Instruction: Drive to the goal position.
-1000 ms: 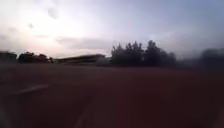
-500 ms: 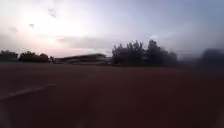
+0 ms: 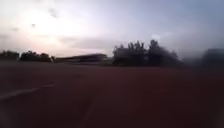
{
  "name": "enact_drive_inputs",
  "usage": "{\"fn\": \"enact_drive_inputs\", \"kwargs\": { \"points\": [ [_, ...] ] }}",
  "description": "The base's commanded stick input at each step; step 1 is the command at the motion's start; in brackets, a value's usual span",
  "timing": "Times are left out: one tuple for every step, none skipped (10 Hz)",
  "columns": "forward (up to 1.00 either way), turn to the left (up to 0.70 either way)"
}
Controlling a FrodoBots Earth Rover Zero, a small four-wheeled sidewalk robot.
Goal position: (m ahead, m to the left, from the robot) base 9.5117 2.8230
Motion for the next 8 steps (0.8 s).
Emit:
{"fn": "enact_drive_inputs", "kwargs": {
  "points": [
    [0.7,0.0],
    [0.7,-0.18],
    [0.7,-0.32],
    [0.7,-0.27],
    [0.7,-0.15],
    [0.7,0.0],
    [0.7,0.0],
    [0.7,0.0]
  ]
}}
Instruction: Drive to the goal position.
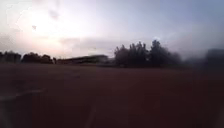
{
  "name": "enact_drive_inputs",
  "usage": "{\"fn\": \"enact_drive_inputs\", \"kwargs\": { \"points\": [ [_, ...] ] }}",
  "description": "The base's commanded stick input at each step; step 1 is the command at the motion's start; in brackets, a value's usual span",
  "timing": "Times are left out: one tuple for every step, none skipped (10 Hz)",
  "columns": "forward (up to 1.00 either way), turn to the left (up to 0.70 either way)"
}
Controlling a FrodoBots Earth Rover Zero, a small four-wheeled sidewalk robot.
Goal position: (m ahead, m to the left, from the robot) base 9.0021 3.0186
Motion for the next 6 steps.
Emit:
{"fn": "enact_drive_inputs", "kwargs": {
  "points": [
    [0.7,0.0],
    [0.7,0.0],
    [0.7,-0.01],
    [0.7,-0.04],
    [0.7,-0.15],
    [0.7,-0.32]
  ]
}}
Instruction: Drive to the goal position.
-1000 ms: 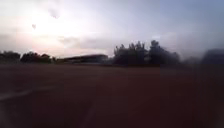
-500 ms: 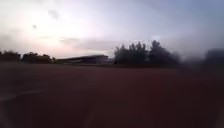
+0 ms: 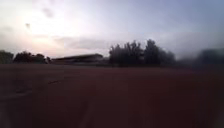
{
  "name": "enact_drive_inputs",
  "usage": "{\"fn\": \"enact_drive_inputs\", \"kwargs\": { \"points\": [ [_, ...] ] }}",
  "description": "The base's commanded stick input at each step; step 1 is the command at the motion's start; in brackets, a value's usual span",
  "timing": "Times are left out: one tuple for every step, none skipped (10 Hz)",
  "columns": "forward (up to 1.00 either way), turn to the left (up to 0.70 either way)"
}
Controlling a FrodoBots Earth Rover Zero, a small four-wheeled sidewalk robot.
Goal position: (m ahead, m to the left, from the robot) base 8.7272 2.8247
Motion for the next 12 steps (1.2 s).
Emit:
{"fn": "enact_drive_inputs", "kwargs": {
  "points": [
    [0.7,-0.12],
    [0.7,0.0],
    [0.7,0.0],
    [0.7,0.0],
    [0.7,0.0],
    [0.7,0.0],
    [0.7,0.0],
    [0.7,0.0],
    [0.7,0.0],
    [0.7,0.0],
    [0.7,0.0],
    [0.7,0.0]
  ]
}}
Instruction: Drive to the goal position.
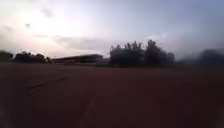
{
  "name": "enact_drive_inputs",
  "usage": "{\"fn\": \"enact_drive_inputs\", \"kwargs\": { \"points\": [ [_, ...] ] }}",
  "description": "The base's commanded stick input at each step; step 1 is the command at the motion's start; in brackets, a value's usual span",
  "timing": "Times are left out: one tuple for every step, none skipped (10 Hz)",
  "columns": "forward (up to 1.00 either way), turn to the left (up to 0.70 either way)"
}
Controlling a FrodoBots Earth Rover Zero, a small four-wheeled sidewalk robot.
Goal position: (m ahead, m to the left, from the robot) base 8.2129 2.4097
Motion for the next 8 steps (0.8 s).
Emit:
{"fn": "enact_drive_inputs", "kwargs": {
  "points": [
    [0.7,0.0],
    [0.7,0.0],
    [0.7,0.0],
    [0.7,0.0],
    [0.7,0.0],
    [0.7,0.0],
    [0.7,0.0],
    [0.7,0.0]
  ]
}}
